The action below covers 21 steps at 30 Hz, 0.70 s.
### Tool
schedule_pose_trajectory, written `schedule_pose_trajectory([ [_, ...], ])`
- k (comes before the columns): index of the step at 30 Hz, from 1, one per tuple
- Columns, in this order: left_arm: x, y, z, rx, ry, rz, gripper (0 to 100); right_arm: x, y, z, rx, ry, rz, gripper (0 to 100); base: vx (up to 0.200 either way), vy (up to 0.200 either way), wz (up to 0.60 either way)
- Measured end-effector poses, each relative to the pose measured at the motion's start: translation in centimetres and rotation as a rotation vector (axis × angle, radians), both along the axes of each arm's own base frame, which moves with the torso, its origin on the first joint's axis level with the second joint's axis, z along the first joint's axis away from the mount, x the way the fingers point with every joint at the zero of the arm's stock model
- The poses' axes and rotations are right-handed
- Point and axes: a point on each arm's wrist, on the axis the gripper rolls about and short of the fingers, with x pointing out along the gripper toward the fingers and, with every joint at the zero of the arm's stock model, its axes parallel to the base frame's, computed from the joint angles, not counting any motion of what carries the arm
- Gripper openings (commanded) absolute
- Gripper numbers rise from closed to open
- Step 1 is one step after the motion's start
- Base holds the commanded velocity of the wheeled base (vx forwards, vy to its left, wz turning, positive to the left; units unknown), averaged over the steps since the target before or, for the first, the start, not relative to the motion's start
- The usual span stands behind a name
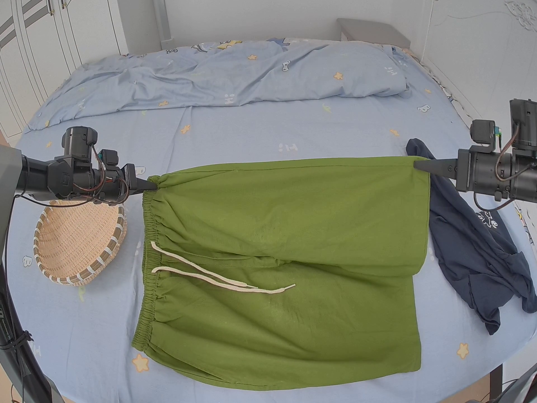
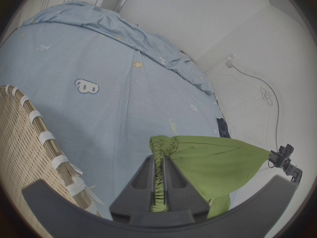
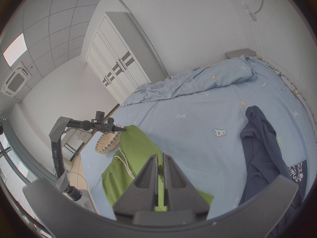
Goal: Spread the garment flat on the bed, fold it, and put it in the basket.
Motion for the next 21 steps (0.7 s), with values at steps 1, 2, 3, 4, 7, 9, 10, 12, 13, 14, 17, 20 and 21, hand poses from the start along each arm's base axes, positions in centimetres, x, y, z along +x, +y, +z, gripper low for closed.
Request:
schedule_pose_trajectory([
  [1,0.1,-0.1,0.0,0.000,-0.005,0.000,0,0.5,0.1,0.1,0.001,-0.002,-0.001,0,0.000,0.000,0.00],
  [2,0.1,-0.1,0.1,0.000,-0.013,-0.001,0,1.1,0.1,0.1,0.002,-0.005,-0.003,0,0.000,0.000,0.00],
  [3,0.2,-0.1,0.1,0.000,-0.020,-0.002,0,1.7,0.2,0.2,0.004,-0.008,-0.003,0,0.000,0.000,0.00],
  [4,0.2,-0.2,0.2,0.000,-0.025,-0.002,0,2.2,0.2,0.3,0.005,-0.010,-0.005,0,0.000,0.000,0.00],
  [7,0.4,-0.3,0.4,0.000,-0.043,-0.004,0,3.8,0.4,0.6,0.008,-0.025,-0.009,0,0.000,0.000,0.00],
  [9,0.5,-0.3,0.5,0.001,-0.057,-0.004,0,4.9,0.5,0.8,0.011,-0.035,-0.012,0,0.000,0.000,0.00],
  [10,0.6,-0.3,0.6,0.001,-0.063,-0.004,0,5.5,0.6,0.9,0.013,-0.042,-0.014,0,0.000,0.000,0.00],
  [12,0.7,-0.2,0.8,0.001,-0.077,-0.003,0,6.7,0.7,1.0,0.015,-0.050,-0.019,0,0.000,0.000,0.00],
  [13,0.7,-0.2,0.8,0.001,-0.082,-0.002,0,7.3,0.7,1.0,0.016,-0.049,-0.022,0,0.000,0.000,0.00],
  [14,0.8,-0.2,0.9,-0.001,-0.086,-0.001,0,7.8,0.8,1.0,0.017,-0.051,-0.025,0,0.000,0.000,0.00],
  [17,0.9,0.0,1.2,-0.013,-0.096,0.011,0,9.9,0.9,0.9,0.022,-0.066,-0.035,0,0.000,0.000,0.00],
  [20,1.1,0.1,1.4,-0.024,-0.100,0.020,0,11.7,0.9,0.6,0.022,-0.072,-0.050,0,0.000,0.000,0.00],
  [21,1.2,0.2,1.5,-0.026,-0.103,0.021,0,12.2,0.8,0.4,0.022,-0.070,-0.055,0,0.000,0.000,0.00],
])
